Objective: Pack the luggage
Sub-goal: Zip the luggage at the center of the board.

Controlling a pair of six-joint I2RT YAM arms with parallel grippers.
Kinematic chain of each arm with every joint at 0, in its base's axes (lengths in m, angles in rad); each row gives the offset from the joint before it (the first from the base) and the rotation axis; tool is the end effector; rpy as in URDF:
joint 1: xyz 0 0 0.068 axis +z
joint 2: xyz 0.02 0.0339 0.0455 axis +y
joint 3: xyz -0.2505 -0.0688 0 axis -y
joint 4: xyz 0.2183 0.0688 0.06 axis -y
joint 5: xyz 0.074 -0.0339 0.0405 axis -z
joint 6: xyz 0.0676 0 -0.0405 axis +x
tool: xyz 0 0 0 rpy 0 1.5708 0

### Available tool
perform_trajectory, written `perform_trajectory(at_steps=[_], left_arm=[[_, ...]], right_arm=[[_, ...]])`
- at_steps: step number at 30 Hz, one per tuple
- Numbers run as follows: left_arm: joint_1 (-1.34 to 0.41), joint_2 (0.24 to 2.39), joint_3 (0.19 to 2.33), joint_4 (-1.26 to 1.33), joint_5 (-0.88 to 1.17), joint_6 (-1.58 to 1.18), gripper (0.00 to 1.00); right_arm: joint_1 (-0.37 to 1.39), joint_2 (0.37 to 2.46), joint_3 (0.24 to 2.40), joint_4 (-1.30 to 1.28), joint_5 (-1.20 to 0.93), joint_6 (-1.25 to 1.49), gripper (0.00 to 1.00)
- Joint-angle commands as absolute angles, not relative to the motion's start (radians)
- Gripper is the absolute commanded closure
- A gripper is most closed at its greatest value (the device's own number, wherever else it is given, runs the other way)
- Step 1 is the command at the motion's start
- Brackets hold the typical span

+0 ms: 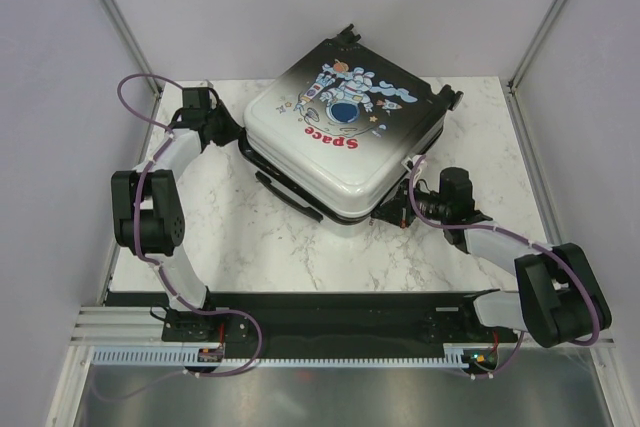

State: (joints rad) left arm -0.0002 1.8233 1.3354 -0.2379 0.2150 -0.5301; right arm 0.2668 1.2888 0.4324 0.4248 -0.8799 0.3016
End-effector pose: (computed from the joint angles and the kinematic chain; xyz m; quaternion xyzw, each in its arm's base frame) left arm 0.4083 -0.0145 0.2138 -0.1950 0.8867 -0.2013 0.3678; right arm 0.2226 0.1148 0.1795 -0.2164 0.7658 0.4811 0.3678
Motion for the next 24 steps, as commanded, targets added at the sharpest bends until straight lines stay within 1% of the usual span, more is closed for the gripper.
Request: perform_trajectory(at_steps=[1,4,7,8,10,11,13,18,24], left_arm=[[-0.003,1.838,1.365,-0.204,0.161,-0.649,0.98],[-0.002,1.832,1.362,-0.207,0.161,-0.65,0.98],[-0.003,1.818,1.351,-0.209,0.141,-0.661,0.98],[-0.002,1.815,1.345,-0.209,0.129,-0.672,0.98],[-0.003,1.807,1.344,-0.209,0.126,-0.686,0.98],[-0.003,1.806,1.342,-0.21,0.117,-0.705,0.98],[-0.002,1.79,1.336,-0.215,0.079,-0.735,0.98],[-0.002,1.758,1.316,-0.215,0.006,-0.807,0.98],[-0.006,1.714,1.299,-0.224,-0.098,-0.857,0.98]], right_arm=[[0.287,1.27,0.466,0.502,-0.867,0.282,1.0],[0.287,1.267,0.472,0.456,-0.854,0.261,1.0],[0.287,1.258,0.509,0.35,-0.844,0.215,1.0],[0.287,1.253,0.524,0.243,-0.836,0.159,1.0],[0.288,1.227,0.569,0.131,-0.813,0.092,1.0],[0.291,1.214,0.581,0.032,-0.793,0.031,1.0],[0.304,1.177,0.601,-0.076,-0.781,0.006,1.0],[0.36,1.112,0.603,-0.13,-0.753,-0.029,1.0],[0.406,1.152,0.647,-0.192,-0.753,-0.046,1.0]])
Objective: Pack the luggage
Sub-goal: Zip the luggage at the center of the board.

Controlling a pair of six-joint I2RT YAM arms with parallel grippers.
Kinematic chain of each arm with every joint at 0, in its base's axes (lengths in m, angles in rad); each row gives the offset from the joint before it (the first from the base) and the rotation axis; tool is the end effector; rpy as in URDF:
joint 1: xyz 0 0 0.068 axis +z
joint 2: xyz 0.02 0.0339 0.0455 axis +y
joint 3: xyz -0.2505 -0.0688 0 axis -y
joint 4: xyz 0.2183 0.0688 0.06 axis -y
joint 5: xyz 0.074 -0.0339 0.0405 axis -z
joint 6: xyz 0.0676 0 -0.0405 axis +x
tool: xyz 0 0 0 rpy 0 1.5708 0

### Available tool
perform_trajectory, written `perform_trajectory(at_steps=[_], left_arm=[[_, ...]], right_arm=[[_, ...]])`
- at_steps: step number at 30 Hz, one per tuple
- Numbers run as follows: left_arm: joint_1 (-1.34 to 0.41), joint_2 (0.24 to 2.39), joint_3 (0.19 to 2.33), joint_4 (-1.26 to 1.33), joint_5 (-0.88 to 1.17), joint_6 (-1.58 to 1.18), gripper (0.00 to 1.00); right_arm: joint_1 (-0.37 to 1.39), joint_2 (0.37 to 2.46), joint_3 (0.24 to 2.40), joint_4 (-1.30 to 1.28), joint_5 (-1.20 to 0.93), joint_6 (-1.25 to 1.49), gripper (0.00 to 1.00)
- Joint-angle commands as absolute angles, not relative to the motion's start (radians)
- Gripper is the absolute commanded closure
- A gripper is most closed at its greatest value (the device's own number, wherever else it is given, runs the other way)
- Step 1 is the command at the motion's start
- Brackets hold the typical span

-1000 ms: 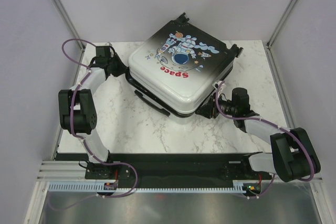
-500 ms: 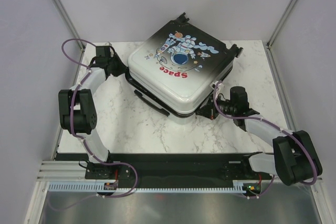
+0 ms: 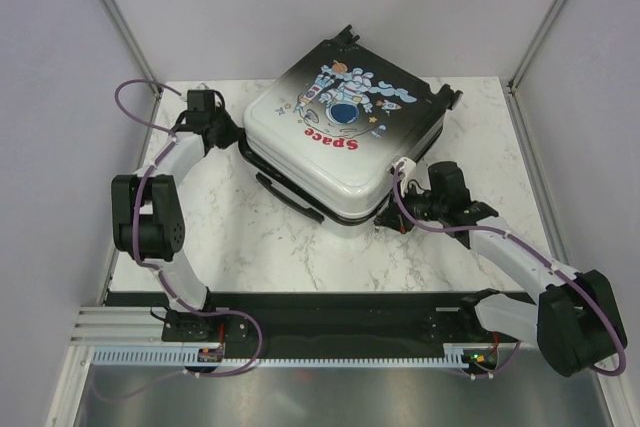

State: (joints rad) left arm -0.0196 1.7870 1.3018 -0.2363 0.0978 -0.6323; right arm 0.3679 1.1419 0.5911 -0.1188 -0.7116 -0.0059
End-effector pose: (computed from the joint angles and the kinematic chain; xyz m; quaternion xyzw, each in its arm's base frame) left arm 0.4007 -0.0145 0.2161 -0.2553 0.8738 -0.1740 0.3756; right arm 0.2000 0.1244 0.2005 -0.3059 0.8009 0.3819 0.3451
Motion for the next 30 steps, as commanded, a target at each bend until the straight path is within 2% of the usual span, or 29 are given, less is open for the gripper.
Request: perform_trajectory(at_steps=[1,9,16,30], left_arm=[[-0.011,1.71,1.293,-0.227,-0.116,-0.868,0.98],[-0.074,1.683,1.281,-0.235,-0.213,-0.916,0.98],[-0.087,1.661,1.261,-0.238,-0.241,-0.945,0.98],[-0.117,1.576,1.155,-0.206,-0.229,-0.939,0.98]], right_arm=[[0.425,1.154,0.65,-0.199,-0.749,-0.051,1.0],[0.495,1.135,0.704,-0.288,-0.681,-0.06,1.0],[0.54,1.017,0.686,-0.304,-0.575,-0.006,1.0],[0.672,1.049,0.749,-0.354,-0.43,0.06,1.0]])
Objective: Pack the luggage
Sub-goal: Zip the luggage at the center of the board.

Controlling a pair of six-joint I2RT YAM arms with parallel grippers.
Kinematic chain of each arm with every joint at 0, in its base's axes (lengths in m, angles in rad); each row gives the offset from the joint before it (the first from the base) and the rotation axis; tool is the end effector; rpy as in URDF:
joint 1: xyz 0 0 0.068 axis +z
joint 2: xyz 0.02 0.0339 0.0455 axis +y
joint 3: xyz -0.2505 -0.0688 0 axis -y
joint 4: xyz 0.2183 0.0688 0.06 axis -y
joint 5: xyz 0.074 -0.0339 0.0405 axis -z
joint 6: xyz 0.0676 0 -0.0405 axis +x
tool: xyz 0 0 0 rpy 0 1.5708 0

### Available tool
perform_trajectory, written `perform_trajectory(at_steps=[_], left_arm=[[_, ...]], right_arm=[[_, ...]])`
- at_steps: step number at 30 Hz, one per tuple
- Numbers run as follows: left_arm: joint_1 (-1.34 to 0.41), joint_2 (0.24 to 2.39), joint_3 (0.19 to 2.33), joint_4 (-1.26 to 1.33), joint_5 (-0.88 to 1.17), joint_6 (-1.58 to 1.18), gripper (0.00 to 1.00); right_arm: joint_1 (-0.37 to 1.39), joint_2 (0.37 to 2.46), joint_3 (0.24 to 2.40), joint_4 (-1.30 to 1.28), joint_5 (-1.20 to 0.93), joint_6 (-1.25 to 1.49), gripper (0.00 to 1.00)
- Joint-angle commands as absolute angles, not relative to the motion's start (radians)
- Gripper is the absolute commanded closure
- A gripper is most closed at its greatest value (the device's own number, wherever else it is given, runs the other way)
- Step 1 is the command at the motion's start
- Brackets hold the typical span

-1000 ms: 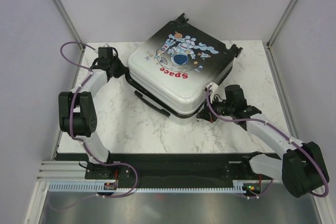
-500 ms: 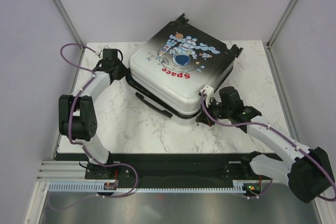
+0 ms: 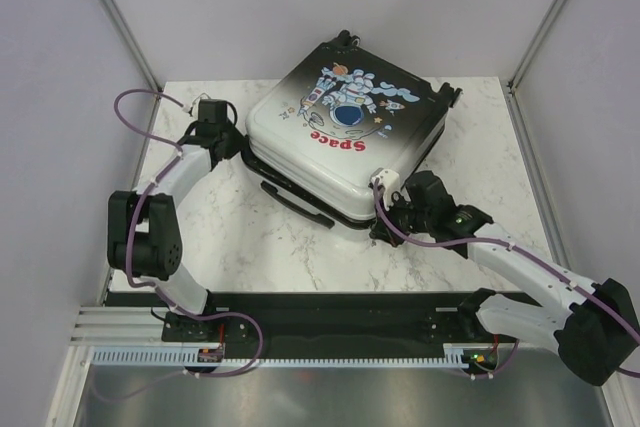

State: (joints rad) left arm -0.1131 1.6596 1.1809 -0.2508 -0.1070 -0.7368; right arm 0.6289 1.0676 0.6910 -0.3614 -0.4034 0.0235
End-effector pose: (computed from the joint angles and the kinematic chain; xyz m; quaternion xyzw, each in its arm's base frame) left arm 0.3673 -0.0345 0.2216 -0.3005 0.8609 -0.1236 0.3916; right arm 0.1664 0.1538 0.2168 -0.3444 0.8311 0.3005 0.3167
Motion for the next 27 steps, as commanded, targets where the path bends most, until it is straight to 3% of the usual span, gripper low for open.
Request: perform_trajectory(at_steps=[1,14,27], left_arm=[[-0.118,1.566,1.143,-0.199,-0.229,-0.943,0.98],[-0.16,1.439,1.011,-0.164,-0.213,-0.951,0.98],[-0.245,1.306,0.904,-0.13,-0.175,-0.977,0.98]], right_arm=[[0.681,1.048,0.752,-0.356,-0.417,0.063,1.0],[0.798,1.114,0.856,-0.41,-0.249,0.087,1.0],[0.807,1.039,0.939,-0.624,-0.043,0.077,1.0]])
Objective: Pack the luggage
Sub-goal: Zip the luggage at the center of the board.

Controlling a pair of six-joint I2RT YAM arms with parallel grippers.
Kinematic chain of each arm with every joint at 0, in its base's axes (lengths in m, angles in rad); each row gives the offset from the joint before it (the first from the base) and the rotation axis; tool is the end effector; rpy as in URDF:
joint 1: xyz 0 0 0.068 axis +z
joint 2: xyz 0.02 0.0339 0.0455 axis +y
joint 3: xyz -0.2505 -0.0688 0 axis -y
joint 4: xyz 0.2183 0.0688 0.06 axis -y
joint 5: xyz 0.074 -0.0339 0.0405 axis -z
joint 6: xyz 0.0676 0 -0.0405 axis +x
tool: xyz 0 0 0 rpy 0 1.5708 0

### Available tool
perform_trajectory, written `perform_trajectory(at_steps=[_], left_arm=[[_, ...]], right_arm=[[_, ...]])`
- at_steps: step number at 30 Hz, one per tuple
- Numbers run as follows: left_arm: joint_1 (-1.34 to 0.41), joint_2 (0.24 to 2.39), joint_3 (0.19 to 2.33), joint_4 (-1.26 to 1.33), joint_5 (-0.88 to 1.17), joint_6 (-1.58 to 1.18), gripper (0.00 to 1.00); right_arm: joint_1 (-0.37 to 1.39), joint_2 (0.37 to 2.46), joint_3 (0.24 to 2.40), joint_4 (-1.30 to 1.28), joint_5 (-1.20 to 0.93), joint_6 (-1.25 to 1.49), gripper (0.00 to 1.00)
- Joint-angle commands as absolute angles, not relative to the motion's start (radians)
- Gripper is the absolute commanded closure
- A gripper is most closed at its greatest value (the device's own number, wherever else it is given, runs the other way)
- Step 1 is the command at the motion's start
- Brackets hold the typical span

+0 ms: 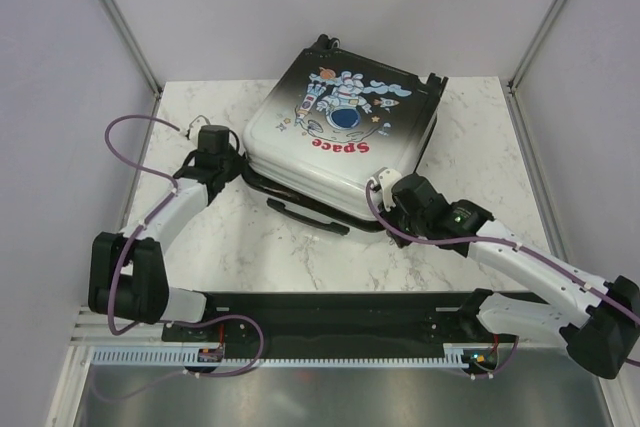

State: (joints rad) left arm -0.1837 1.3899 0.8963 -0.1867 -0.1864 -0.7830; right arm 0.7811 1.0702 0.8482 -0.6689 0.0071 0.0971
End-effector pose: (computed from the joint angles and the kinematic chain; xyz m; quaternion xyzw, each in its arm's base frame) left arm 0.3019 -0.0434 0.2210 -0.3035 0.8467 -0.1249 0.4187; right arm 0.1530 0.1510 0.2336 -0.3151 0.8886 0.1387 0.3032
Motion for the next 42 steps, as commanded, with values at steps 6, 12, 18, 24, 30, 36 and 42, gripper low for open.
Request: perform_trajectory(at_steps=[6,12,18,24,30,36,42], left_arm=[[-0.295,1.266,0.854,-0.13,-0.196,-1.014,0.98],[-0.296,1.255,0.825,-0.126,-0.161,-1.003,0.98],[-0.296,1.244,0.804,-0.121,-0.111,-1.0,0.98],[-0.296,1.267,0.79,-0.087,-0.066,-0.983,0.98],[-0.298,1.293,0.816,-0.08,-0.003,-0.966,0.98],[-0.302,1.29,0.792,-0.071,0.055,-0.988,0.98],[-0.31,1.256,0.744,-0.057,0.089,-1.0,0.98]], right_arm=[[0.807,0.976,0.96,-0.653,-0.02,0.118,1.0],[0.808,0.902,0.928,-0.635,0.022,0.153,1.0],[0.811,0.952,0.971,-0.604,0.028,0.211,1.0],[0.831,0.971,0.95,-0.56,0.058,0.276,1.0],[0.922,0.971,0.934,-0.563,0.144,0.35,1.0],[1.086,1.018,0.939,-0.528,0.279,0.44,1.0],[1.189,1.071,0.96,-0.543,0.37,0.472,1.0]])
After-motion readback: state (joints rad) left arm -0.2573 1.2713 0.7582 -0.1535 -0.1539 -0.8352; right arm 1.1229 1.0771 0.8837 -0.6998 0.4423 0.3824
